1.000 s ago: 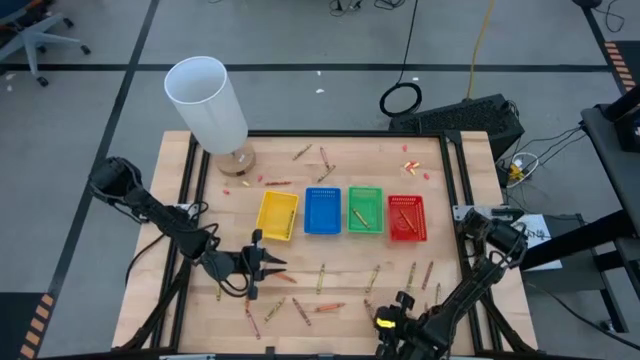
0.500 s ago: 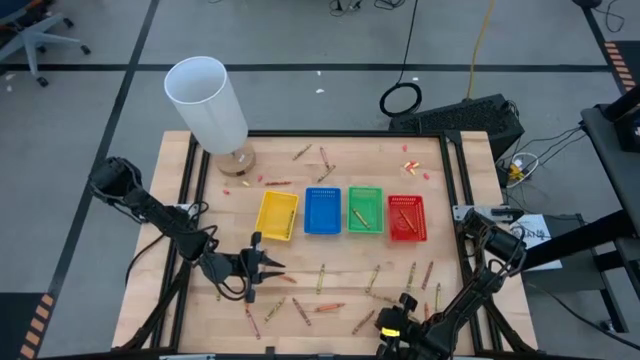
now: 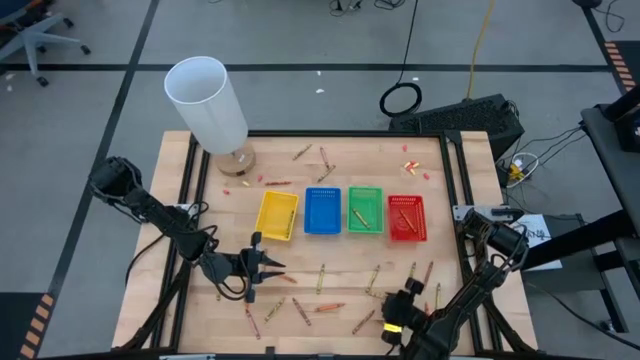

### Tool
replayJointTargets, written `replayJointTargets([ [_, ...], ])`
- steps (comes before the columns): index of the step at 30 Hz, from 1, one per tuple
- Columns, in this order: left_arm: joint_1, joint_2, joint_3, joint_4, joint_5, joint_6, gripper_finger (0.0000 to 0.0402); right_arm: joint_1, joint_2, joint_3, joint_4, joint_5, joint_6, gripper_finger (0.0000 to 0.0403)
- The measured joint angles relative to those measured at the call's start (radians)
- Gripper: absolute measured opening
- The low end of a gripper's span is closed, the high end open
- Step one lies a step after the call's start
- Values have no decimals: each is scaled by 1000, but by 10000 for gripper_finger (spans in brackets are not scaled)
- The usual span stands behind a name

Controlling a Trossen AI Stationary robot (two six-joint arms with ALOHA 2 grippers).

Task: Sort crayons
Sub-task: Put the yellow crayon into the green bin

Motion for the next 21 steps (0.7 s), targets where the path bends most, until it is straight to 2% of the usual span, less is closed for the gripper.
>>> replayJointTargets([
  [4, 0, 0, 0, 0, 0, 0, 74, 0, 9, 0, -29, 53, -21, 130],
  [10, 0, 0, 0, 0, 0, -1, 74, -7, 62, 0, -29, 17, -3, 124],
  [21, 0, -1, 0, 11, 0, -18, 74, -8, 99, 3, 18, -37, 63, 66],
])
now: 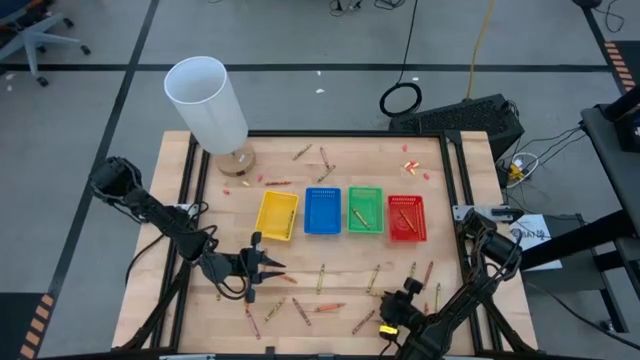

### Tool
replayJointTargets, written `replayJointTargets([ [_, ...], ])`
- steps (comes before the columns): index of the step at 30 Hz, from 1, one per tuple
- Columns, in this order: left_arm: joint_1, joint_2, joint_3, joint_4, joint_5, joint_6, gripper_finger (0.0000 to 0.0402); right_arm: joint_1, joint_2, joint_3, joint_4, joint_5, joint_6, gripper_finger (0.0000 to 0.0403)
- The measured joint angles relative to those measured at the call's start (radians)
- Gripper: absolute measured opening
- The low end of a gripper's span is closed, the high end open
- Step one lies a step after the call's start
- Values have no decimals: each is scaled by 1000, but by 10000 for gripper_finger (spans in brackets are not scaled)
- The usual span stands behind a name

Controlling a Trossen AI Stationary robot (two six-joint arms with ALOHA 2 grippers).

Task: Sort crayons
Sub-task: Put the yellow crayon into the green bin

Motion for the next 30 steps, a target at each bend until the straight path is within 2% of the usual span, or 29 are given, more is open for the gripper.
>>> replayJointTargets([
  [8, 0, 0, 0, 4, 0, 0, 74, -3, -3, -2, 45, -28, -58, 5],
  [22, 0, 0, 0, 4, 0, -3, 74, -9, -84, -4, 72, -13, -133, 2],
  [30, 1, 0, 0, 5, 0, -5, 74, -32, -122, -4, 80, 150, -134, 2],
])
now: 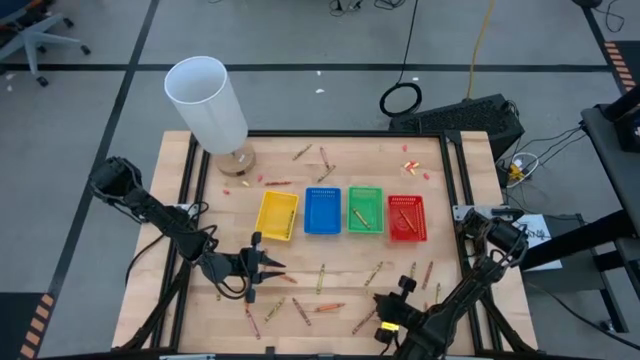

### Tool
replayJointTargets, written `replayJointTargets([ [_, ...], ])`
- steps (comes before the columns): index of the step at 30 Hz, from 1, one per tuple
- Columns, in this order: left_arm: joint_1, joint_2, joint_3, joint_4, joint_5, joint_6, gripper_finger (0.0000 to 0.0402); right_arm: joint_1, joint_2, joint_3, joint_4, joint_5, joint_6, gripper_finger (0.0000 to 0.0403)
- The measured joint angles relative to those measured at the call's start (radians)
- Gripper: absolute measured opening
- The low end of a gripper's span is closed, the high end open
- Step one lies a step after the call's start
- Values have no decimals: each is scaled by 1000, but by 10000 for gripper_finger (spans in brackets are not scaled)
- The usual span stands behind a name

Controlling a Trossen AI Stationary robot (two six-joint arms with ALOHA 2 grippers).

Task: Sort crayons
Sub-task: Put the yellow crayon into the green bin

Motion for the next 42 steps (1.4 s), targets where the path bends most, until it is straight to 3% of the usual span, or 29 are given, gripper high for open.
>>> replayJointTargets([
  [5, 0, 0, 0, 0, 0, 0, 74, -32, -7, 0, 31, 96, -1, 2],
  [17, 0, 0, 0, 2, 0, 6, 74, -173, -43, 0, 50, 98, -40, 2],
  [29, 5, 0, 0, 1, -8, 34, 74, -361, -232, 1, 66, 177, -281, 2],
  [36, 39, 0, 0, 6, -17, 84, 74, -483, -326, 1, -15, 196, -389, 2],
  [42, 72, 0, 0, 17, -19, 165, 74, -536, -361, 2, -120, 187, -333, 2],
])
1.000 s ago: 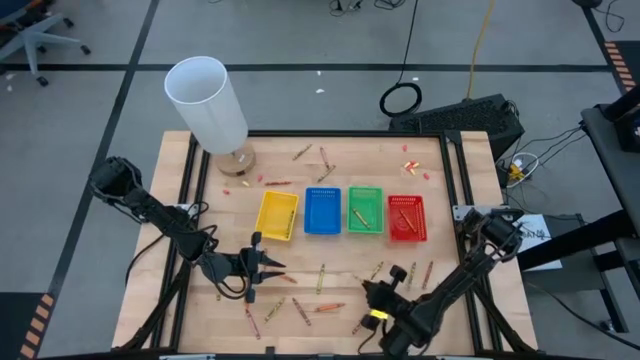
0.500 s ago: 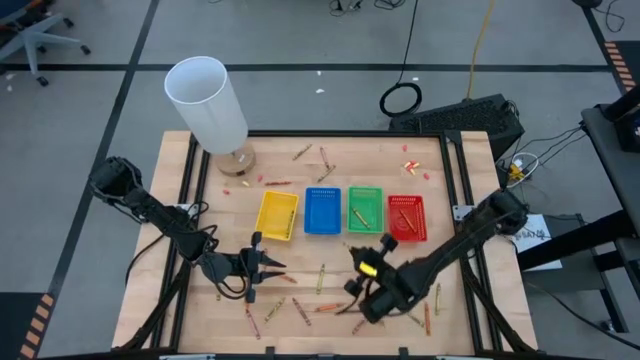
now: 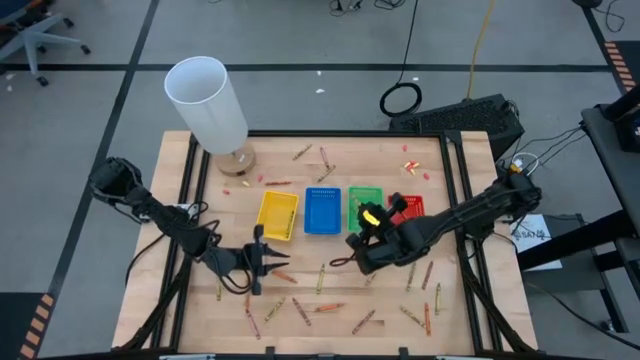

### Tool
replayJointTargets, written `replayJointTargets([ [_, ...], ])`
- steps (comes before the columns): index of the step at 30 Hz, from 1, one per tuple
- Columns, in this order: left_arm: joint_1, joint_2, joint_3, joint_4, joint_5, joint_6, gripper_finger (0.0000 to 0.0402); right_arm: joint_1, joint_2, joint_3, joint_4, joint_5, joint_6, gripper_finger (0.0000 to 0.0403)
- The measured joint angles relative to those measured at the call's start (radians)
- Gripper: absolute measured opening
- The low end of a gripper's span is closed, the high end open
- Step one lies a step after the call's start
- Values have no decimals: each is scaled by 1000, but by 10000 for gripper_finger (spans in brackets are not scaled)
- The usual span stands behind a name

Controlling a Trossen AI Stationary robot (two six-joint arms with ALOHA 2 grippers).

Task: Sort crayons
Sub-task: Put the yellow crayon into the green bin

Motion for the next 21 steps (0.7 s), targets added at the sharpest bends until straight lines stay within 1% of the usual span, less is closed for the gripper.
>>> replayJointTargets([
  [3, 15, 0, 0, 17, 0, 49, 74, 0, 14, -16, -19, 1, 71, 2],
  [6, 28, 0, 0, 33, 0, 93, 74, 2, 24, -68, -7, 8, 159, 2],
  [8, 35, 0, 0, 50, 0, 93, 74, 2, 24, -118, 23, 10, 228, 2],
  [11, 37, -1, 0, 49, 0, 51, 74, 2, 23, -205, 139, 13, 287, 2],
  [16, 28, -1, 0, 47, 2, 44, 74, 3, 24, -338, 399, 45, 283, 2],
  [18, 26, -1, 0, 48, 4, 43, 74, 2, 24, -375, 447, 65, 294, 2],
  [21, 25, -1, 0, 47, 6, 19, 74, -2, 23, -418, 478, 95, 353, 2],
])
